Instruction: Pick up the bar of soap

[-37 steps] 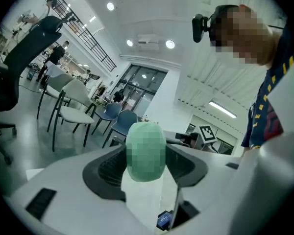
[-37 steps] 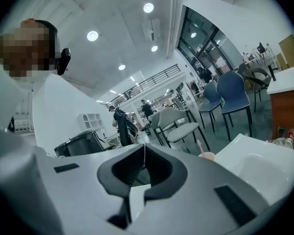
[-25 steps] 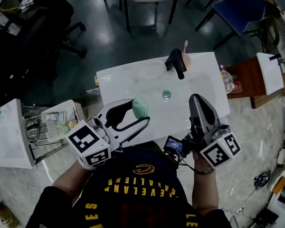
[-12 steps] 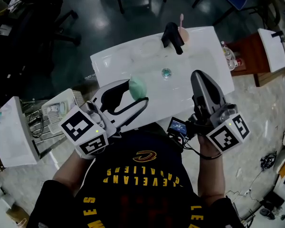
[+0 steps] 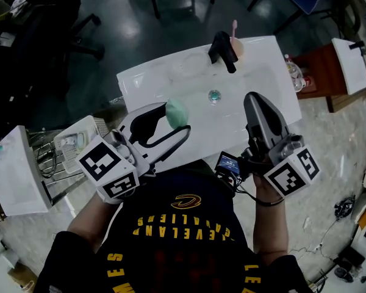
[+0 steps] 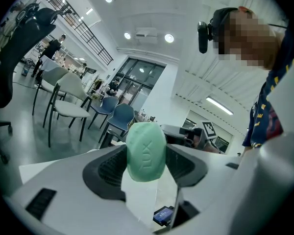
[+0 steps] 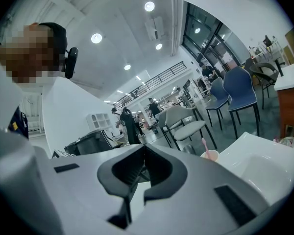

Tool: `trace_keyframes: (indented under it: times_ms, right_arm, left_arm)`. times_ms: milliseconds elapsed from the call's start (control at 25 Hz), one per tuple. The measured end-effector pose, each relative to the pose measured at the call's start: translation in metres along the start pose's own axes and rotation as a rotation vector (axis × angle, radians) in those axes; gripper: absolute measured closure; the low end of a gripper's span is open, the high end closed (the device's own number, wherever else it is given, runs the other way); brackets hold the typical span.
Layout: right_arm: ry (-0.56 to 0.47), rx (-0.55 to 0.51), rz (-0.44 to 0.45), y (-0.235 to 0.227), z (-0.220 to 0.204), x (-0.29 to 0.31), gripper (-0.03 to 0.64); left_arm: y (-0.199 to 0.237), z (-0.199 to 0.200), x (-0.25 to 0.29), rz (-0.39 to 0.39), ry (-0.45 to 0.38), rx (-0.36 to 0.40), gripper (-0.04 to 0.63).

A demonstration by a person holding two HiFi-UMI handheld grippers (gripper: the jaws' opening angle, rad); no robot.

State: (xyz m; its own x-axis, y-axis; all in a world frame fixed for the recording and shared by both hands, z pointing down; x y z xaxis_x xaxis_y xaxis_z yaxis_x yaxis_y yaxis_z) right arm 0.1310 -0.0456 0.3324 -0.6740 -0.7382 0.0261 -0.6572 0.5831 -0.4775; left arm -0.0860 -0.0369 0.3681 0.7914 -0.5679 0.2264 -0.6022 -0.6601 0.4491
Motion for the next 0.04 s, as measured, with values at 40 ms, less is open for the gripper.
trace_keyframes:
  times_ms: [40]
  right_arm:
    - [0.001, 0.000, 0.000, -0.0006, 0.0008, 0.0003, 0.600]
  left_arm:
    - [0.0003, 0.0010, 0.0011, -0.001, 0.000, 0.001, 0.333]
Point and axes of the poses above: the fingertips, and each gripper's own axes: x forward along the fingers, y to its left, z out of its top, the point moved 6 cm from there along -x, backward along the fingers, and after that the axes turned 10 degrees about z, right-handed, at the moved point
